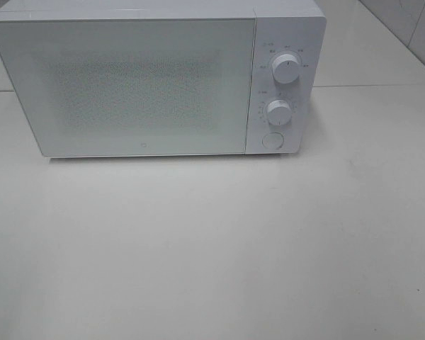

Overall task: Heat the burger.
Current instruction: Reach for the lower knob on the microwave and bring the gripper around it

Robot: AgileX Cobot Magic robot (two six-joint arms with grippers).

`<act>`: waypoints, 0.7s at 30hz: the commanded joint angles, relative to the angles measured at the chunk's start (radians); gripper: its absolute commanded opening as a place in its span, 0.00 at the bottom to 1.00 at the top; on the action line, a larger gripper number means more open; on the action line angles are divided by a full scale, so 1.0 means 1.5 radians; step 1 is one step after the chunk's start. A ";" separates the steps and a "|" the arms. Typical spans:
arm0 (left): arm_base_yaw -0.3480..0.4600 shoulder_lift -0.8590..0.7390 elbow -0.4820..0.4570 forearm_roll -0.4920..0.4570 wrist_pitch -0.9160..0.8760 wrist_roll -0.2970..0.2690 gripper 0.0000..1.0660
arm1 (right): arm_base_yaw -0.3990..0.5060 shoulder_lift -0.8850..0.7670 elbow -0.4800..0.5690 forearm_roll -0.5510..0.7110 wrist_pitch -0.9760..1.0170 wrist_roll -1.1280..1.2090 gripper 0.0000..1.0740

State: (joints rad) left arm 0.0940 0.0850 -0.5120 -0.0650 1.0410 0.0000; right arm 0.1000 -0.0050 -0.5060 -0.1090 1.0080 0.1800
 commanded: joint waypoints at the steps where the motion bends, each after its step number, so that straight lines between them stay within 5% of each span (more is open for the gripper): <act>1: 0.007 -0.049 0.004 -0.006 -0.004 0.000 0.94 | -0.006 -0.017 0.001 -0.001 -0.001 -0.007 0.59; 21: 0.007 -0.078 0.005 -0.009 -0.004 0.000 0.94 | -0.006 -0.016 0.001 -0.001 -0.001 -0.007 0.59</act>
State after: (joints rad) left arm 0.1000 -0.0040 -0.5090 -0.0680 1.0420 0.0000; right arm 0.1000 -0.0050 -0.5060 -0.1090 1.0080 0.1800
